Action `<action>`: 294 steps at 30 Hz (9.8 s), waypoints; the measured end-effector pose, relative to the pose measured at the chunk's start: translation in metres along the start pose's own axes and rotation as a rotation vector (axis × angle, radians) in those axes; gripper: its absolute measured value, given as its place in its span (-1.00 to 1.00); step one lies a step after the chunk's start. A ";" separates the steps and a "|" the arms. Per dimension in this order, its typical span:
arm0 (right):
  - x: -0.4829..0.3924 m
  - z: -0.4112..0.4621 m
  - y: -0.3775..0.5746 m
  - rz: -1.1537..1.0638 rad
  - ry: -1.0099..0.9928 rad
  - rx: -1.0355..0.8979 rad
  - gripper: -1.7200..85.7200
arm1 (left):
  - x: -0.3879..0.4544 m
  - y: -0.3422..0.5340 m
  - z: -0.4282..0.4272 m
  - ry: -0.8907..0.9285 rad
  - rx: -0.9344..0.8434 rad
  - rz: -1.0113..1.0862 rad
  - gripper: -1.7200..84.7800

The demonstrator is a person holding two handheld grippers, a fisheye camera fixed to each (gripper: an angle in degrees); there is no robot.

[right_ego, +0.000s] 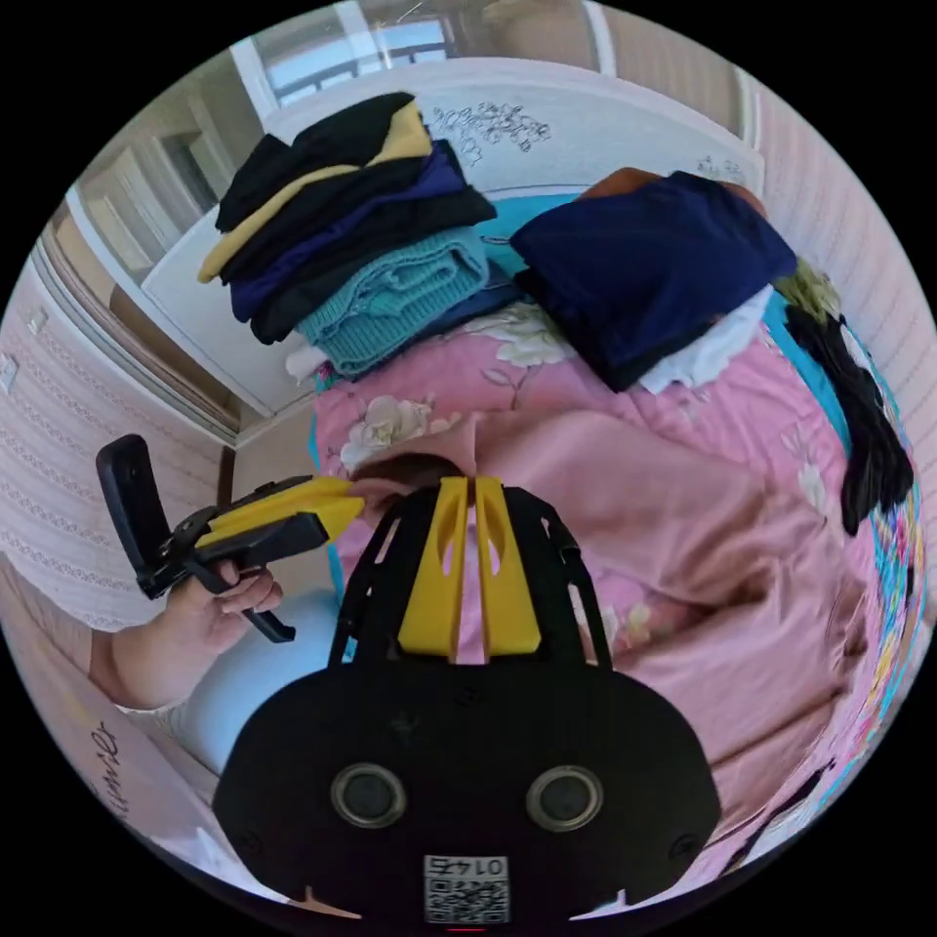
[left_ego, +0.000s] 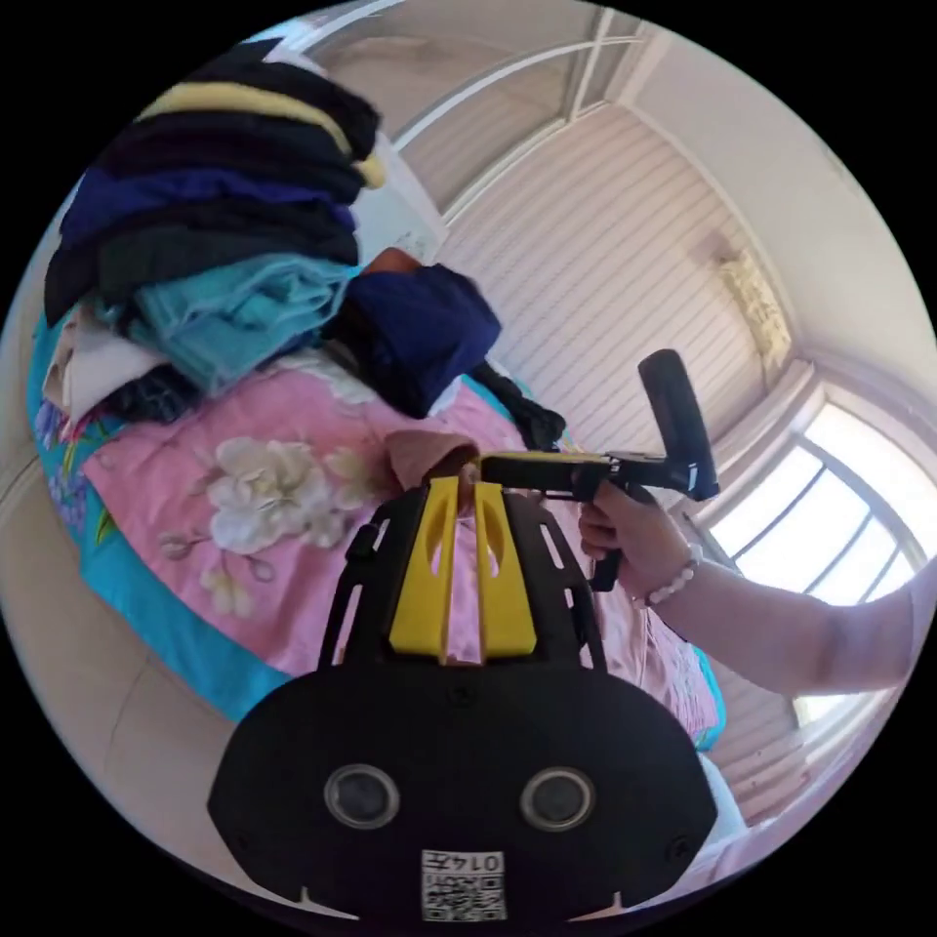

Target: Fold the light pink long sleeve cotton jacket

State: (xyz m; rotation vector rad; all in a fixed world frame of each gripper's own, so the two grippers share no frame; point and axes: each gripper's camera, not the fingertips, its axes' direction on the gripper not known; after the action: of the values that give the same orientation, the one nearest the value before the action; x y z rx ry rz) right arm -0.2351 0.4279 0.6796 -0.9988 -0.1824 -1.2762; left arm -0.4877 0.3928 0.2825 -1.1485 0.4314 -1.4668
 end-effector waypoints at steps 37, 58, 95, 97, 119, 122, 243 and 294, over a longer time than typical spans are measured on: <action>0.084 -0.241 0.557 0.977 0.039 0.334 -0.94 | 0.260 0.143 0.209 0.053 -0.465 0.643 -0.94; 0.331 -0.234 0.264 0.445 0.228 0.278 -0.69 | 0.266 0.074 0.497 -0.065 -0.731 0.694 -0.84; 0.469 -0.239 0.328 0.605 0.415 -0.061 -0.76 | 0.198 -0.107 0.592 0.064 -0.539 0.492 -0.77; 0.481 -0.258 0.347 0.678 0.294 0.067 -0.84 | 0.211 -0.108 0.609 0.072 -0.550 0.503 -0.76; 0.417 -0.359 0.456 0.720 0.050 0.537 -0.93 | 0.237 -0.136 0.463 0.209 -0.388 0.602 -0.94; 0.351 -0.366 0.476 0.637 0.027 0.538 -0.93 | 0.219 -0.109 0.382 0.240 -0.389 0.657 -0.94; 0.119 -0.125 0.710 0.930 -0.188 0.432 -0.77 | 0.341 0.544 0.156 0.191 -0.643 1.042 -0.85; 0.158 -0.187 0.410 0.715 -0.129 0.193 -0.85 | 0.162 0.252 0.021 -0.052 -0.523 0.288 -0.85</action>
State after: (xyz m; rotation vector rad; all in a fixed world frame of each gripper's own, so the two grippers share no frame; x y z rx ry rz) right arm 0.0938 0.1654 0.4545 -0.8657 -0.0350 -0.5328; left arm -0.3094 0.1858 0.1562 -1.4572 0.9414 -1.0957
